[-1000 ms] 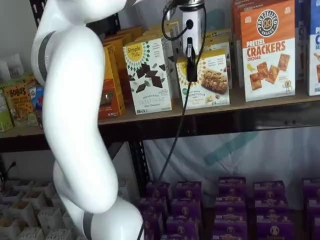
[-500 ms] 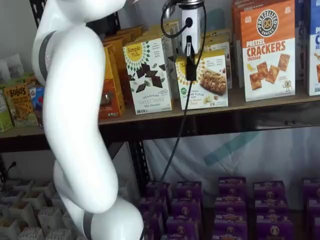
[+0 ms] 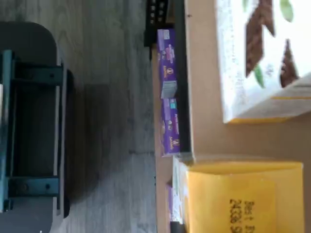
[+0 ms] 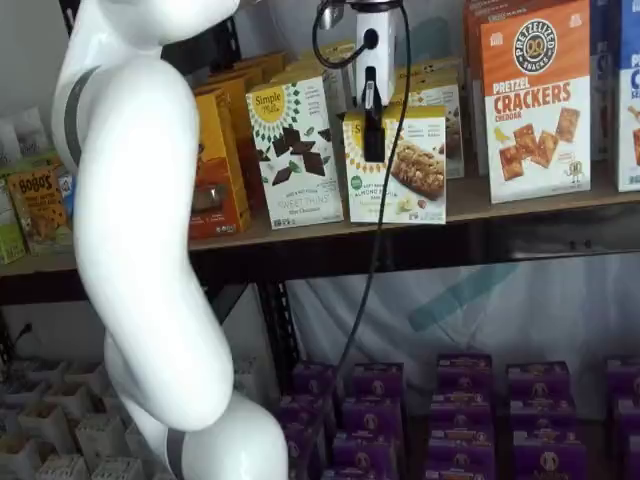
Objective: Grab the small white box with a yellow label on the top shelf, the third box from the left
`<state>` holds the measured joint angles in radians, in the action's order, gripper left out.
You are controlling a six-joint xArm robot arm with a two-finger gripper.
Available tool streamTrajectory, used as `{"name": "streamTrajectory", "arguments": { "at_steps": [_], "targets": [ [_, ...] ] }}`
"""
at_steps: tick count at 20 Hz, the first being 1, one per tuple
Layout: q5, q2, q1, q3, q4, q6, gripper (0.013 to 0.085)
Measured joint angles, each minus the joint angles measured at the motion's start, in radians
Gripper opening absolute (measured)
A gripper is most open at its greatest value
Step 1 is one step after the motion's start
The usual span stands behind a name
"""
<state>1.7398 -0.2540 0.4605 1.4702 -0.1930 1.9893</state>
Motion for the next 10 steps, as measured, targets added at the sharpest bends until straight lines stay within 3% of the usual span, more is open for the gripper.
{"name": "streamTrajectory", "arguments": {
  "at_steps": [4,10],
  "targets": [
    [0.065,-0.017,0.006,0.003,0.012,0.005,0.0370],
    [0.075,-0.092,0.017,-0.063,0.038,0.020,0.0370]
  ]
}}
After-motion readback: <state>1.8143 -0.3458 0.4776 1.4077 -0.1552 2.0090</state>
